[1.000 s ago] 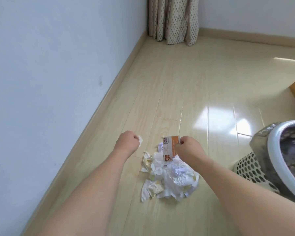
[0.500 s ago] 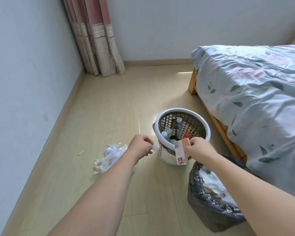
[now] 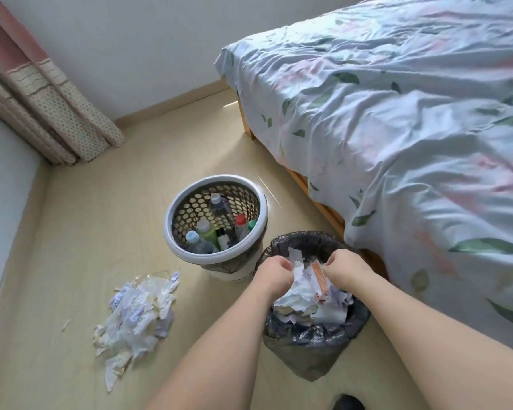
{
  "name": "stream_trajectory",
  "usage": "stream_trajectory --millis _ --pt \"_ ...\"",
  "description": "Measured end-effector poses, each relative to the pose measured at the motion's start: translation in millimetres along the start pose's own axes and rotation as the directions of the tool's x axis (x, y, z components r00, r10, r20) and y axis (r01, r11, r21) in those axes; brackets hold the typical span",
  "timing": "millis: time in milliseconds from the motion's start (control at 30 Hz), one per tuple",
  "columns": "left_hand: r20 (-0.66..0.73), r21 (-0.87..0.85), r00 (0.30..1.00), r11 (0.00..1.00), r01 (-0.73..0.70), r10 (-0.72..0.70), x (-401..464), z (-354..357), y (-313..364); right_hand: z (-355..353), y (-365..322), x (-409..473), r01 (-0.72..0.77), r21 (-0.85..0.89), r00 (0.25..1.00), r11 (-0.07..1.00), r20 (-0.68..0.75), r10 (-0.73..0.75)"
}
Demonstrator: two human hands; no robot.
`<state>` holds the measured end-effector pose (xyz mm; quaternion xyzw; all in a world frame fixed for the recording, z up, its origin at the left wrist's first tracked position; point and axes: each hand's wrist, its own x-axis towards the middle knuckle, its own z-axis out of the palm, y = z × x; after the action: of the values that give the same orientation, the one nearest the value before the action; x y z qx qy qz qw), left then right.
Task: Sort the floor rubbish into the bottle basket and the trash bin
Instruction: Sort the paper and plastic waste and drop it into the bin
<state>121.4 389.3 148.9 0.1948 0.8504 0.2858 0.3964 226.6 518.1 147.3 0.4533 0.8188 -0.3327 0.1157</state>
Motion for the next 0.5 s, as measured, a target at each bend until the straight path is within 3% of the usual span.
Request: stream_trajectory --millis 233,500 --pt "-0.034 0.055 0.999 0.998 -0.018 0.020 -2 -21 -6 -7 -8 -7 0.012 -0.093 0.998 0.996 -0.062 -0.018" --pt "-0.195 -0.015 0.981 1.000 -0.018 0.014 -67 -160 -67 30 -149 -73 0.280 -0.103 0.959 0.954 -0.023 -0.284"
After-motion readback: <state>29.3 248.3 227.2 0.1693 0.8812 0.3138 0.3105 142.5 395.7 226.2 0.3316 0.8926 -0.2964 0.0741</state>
